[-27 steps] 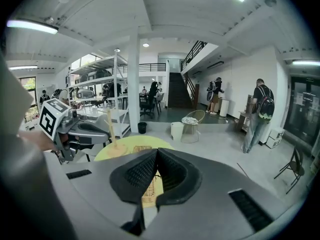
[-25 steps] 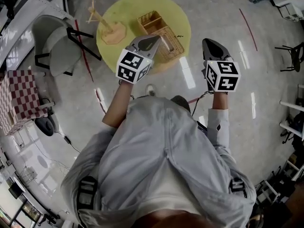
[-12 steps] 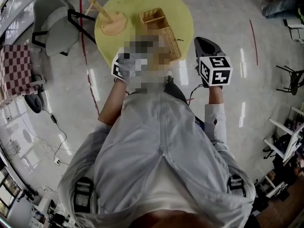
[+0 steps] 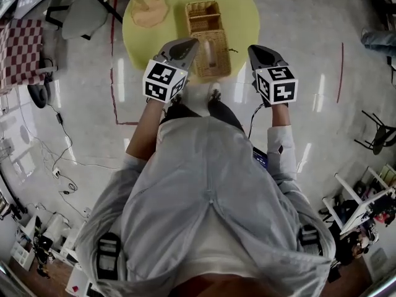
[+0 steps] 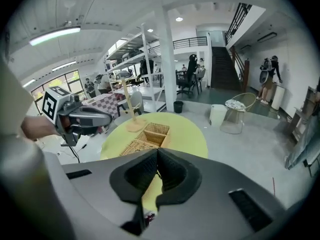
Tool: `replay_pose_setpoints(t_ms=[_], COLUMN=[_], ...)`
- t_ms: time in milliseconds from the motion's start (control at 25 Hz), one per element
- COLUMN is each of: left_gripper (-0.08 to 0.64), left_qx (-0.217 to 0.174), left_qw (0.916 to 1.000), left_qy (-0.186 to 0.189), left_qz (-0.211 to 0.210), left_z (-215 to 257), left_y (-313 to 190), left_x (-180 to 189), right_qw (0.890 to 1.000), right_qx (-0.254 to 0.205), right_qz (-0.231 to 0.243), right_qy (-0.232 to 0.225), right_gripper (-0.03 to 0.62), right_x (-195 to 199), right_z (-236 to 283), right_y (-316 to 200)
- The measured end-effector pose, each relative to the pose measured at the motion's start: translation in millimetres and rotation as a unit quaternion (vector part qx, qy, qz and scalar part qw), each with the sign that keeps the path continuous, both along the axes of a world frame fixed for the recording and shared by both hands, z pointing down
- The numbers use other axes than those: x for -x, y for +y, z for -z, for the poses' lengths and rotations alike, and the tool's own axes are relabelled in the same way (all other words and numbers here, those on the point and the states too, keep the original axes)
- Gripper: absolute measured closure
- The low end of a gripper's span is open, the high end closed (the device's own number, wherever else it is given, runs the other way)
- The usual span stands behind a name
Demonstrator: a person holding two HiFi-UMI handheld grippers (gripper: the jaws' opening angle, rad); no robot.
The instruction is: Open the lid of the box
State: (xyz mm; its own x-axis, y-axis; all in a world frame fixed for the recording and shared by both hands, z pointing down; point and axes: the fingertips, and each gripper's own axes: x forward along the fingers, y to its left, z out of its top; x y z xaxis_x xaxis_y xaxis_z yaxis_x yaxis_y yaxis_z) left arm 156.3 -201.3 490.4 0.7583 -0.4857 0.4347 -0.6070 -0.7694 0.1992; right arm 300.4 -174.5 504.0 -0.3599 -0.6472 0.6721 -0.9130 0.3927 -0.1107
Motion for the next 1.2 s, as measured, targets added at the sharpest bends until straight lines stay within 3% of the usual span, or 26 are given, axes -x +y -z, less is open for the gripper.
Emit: replay_pose_setpoints(t_ms=[400,600,880,1200], left_gripper=[0.532,0.532,0.531,0.531], left_qx=[0.021,0.042,0.06,0.067], left_qw=[0.9952,0.9908,0.9827,0.9754], left_qy=[-0.037,-0.047,-0.066,-0.091], left_qz=[0.088,0.12,0.162,0.189], left_z=[-37.1,-52.5,-66.3,-81.4], left_y=[5.4,14.1,30.8,44.8], left_x=[4.3,8.4,24.4,43.1], right_qw=[0.987,0.973,0.956,0.942], right_qx=[0.058,0.07,0.085,0.095], right_qz=[0.147,0.218,0.282,0.317], right_qy=[-0.007,-0.005,0.017,0.058], right_gripper=[0.559,0.499,0.482,0.471], right_x=[11.3,18.7,31.6,35.8], right_z=[-79.2,-110.3,-142.9,-170.3], right_y=[-4.9,-3.5,2.0,0.3])
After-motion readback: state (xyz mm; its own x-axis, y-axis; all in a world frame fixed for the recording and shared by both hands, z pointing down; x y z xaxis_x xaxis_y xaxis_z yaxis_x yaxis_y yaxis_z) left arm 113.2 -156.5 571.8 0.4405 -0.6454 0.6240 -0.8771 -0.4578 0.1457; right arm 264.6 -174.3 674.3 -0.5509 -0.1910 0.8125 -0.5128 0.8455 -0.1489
